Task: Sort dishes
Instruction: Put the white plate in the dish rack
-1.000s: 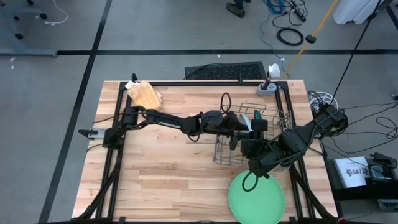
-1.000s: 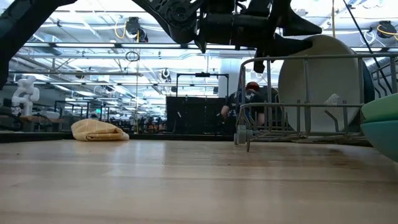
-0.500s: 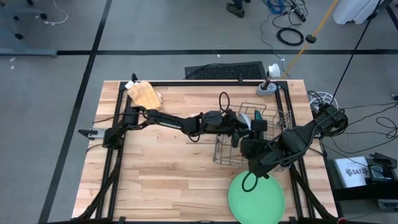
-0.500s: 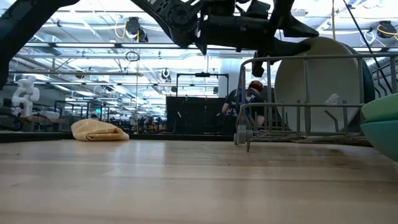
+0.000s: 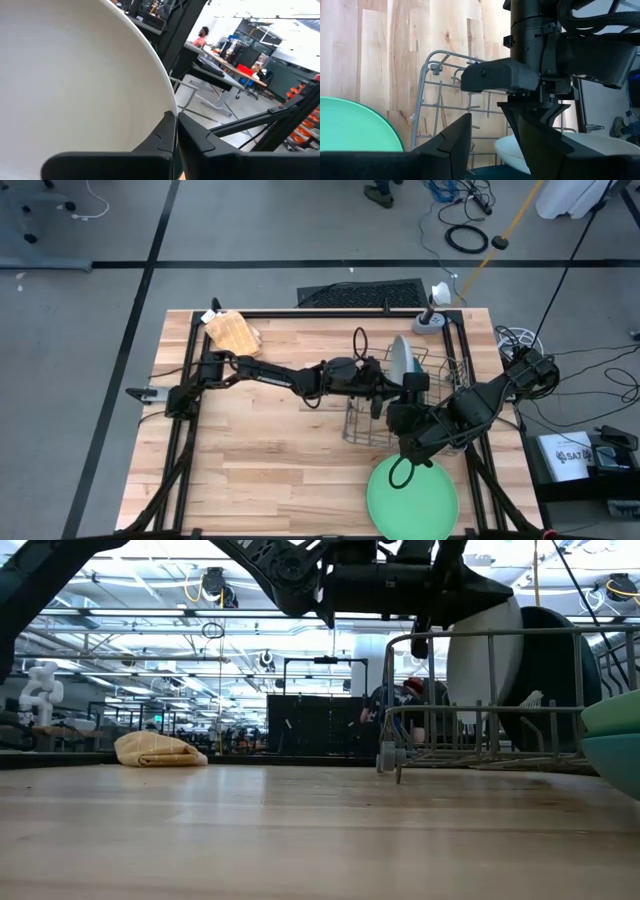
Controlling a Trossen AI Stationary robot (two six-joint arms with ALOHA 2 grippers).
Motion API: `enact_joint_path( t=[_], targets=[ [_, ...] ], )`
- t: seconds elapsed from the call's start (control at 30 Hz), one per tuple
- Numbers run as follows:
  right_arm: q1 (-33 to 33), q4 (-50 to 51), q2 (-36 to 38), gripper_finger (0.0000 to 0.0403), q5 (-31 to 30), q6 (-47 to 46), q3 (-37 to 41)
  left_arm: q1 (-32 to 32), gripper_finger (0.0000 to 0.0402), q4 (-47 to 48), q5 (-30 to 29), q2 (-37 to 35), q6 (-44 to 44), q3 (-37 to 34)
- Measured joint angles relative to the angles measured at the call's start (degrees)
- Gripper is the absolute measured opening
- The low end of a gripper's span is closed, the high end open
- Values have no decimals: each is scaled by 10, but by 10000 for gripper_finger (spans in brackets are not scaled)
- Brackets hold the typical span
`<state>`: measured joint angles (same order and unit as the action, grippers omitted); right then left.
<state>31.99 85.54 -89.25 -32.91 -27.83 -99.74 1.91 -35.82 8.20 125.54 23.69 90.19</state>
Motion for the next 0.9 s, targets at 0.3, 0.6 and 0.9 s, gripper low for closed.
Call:
enact_joint_path(
  t=[0.3, 0.6, 0.9],
  targets=[
    [1, 0, 0, 155, 3, 0, 0, -2, 9, -27, 51, 0, 30, 0],
    [12, 5, 0, 155, 3, 5, -3, -24, 7, -69, 53, 12, 42, -1],
    [19, 6, 1, 155, 1, 5, -55, -36, 6, -252, 56, 91, 107, -1]
  ],
)
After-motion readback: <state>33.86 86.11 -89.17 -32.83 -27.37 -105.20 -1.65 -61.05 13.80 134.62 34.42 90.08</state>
